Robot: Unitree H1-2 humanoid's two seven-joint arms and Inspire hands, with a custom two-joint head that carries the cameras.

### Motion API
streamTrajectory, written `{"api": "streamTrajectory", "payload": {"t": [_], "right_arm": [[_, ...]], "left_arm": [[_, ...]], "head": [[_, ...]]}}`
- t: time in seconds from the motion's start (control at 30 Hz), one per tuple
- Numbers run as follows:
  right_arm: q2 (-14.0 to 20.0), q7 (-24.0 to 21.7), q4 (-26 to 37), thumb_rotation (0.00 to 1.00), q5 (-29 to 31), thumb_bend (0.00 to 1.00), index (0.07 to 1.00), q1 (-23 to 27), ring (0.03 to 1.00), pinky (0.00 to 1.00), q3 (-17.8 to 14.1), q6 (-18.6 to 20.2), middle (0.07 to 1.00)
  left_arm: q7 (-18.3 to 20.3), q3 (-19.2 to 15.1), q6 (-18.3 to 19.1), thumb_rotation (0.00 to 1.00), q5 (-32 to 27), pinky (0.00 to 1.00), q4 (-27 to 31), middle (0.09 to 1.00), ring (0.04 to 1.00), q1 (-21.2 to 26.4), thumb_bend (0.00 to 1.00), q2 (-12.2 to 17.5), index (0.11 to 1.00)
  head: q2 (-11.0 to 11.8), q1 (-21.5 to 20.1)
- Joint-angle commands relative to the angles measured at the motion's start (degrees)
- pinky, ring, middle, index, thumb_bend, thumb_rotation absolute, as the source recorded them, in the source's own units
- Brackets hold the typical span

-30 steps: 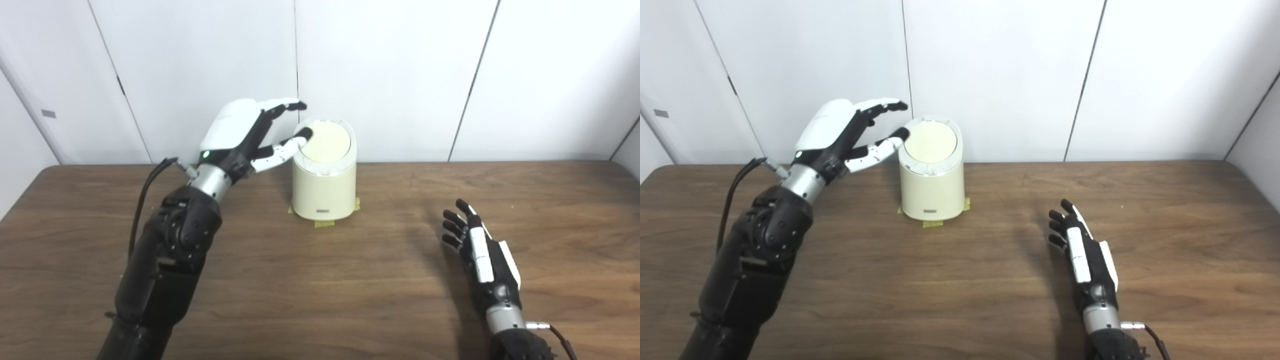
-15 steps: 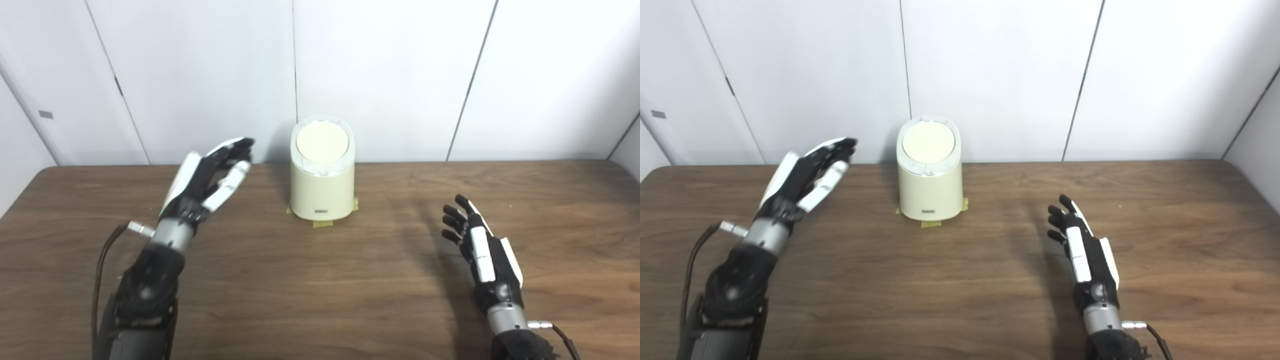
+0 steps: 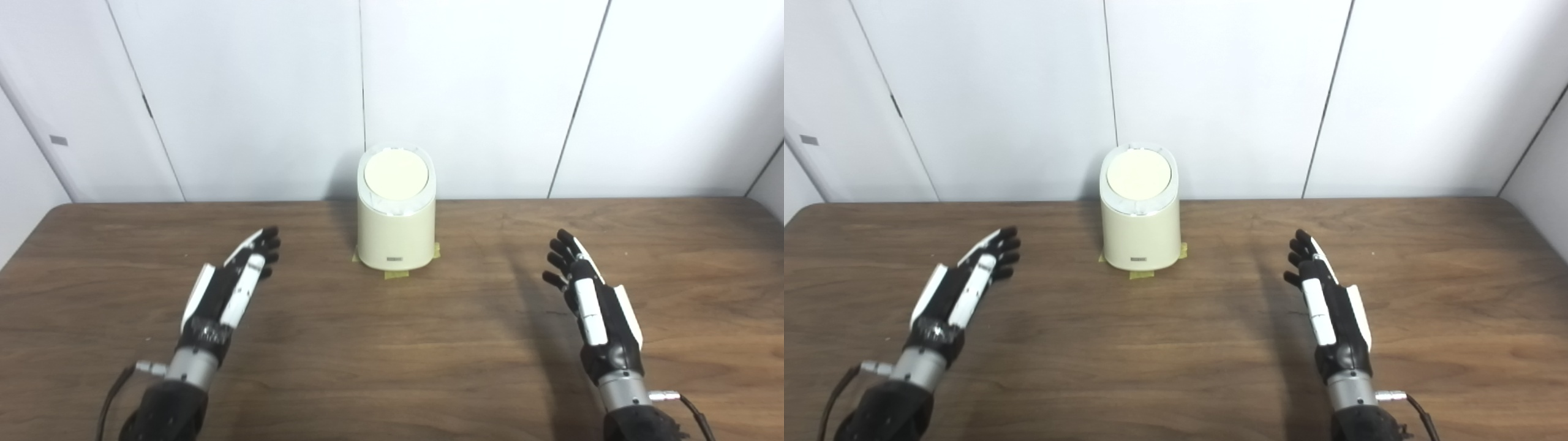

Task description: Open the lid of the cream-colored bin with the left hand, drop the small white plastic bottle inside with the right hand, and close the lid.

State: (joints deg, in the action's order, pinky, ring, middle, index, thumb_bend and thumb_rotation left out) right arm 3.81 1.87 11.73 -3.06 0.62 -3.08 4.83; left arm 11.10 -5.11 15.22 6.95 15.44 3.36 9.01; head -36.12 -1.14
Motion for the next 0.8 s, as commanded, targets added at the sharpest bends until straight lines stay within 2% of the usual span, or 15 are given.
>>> {"api": "streamTrajectory", "payload": {"t": [0.0,0.13,0.27,0.47,0.67,0.77], "right_arm": [[0.34,-0.05,2.27,0.98,-0.21,0.64,0.944,1.06,0.92,0.85,-0.03,-0.87,0.928],[0.6,-0.24,1.5,0.98,0.23,0.63,0.95,0.93,0.925,0.86,-0.38,-1.36,0.932],[0.46,-0.51,2.32,0.98,0.43,0.63,0.943,0.74,0.922,0.86,-0.27,0.42,0.926],[0.39,-0.92,2.84,0.97,0.99,0.62,0.938,0.57,0.918,0.86,-0.2,1.88,0.917],[0.43,-1.05,2.42,0.97,1.9,0.59,0.942,-0.37,0.924,0.86,-0.39,1.15,0.925],[0.55,-1.46,3.08,0.98,2.08,0.58,0.947,-1.28,0.932,0.87,-0.13,1.43,0.935]], "left_arm": [[-1.41,-0.07,-2.81,1.0,-0.67,0.88,2.51,0.931,0.909,0.33,0.4,0.33,0.962],[-3.04,-0.95,-3.48,0.97,-2.18,0.91,2.59,0.94,0.922,-1.17,0.41,-0.64,0.965],[-4.43,-1.12,-4.35,0.99,-2.65,0.96,2.85,0.928,0.923,-2.67,0.44,-1.05,0.958],[-5.77,-0.66,-5.47,0.97,-3.71,0.94,2.73,0.932,0.917,-3.78,0.39,-2.44,0.961],[-7.5,-1.14,-6.83,0.95,-5.33,0.94,2.92,0.94,0.926,-5.01,0.37,-4.74,0.965],[-7.68,-0.65,-6.98,0.94,-4.77,0.93,3.56,0.938,0.923,-6.06,0.36,-4.87,0.963]], "head": [[-0.03,-0.01],[0.01,0.05],[0.05,-0.69],[0.39,-0.65],[3.36,0.59],[4.39,0.85]]}}
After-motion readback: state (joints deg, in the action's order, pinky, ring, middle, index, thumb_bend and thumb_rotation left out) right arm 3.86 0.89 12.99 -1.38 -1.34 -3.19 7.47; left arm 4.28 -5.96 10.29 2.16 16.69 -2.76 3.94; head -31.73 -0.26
